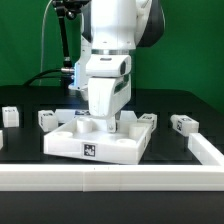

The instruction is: Assemble one leg

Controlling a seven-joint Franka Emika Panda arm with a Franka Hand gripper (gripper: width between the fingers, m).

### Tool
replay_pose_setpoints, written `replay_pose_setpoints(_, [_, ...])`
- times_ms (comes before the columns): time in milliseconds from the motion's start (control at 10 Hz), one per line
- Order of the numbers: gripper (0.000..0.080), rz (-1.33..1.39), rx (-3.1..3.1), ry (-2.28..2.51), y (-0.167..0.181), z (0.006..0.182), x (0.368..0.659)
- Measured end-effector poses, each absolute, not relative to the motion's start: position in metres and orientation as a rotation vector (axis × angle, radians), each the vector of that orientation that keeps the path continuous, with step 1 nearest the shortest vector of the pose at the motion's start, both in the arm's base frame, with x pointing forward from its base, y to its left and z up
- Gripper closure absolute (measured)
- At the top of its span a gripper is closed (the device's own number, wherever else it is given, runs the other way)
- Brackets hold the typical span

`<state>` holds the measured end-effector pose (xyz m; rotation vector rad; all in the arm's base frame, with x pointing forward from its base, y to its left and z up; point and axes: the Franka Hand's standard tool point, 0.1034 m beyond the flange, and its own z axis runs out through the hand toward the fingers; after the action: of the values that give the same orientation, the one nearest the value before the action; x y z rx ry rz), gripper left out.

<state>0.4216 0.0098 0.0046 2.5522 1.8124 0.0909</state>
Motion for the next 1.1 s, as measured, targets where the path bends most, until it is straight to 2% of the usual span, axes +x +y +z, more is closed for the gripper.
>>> replay_pose_setpoints(700, [0.0751, 0.081, 2.521, 1.858, 0.010, 0.005, 0.423])
replay_pose_setpoints(1100, [0.0751, 0.072, 2.377, 2.025, 0.021, 0.005, 0.437])
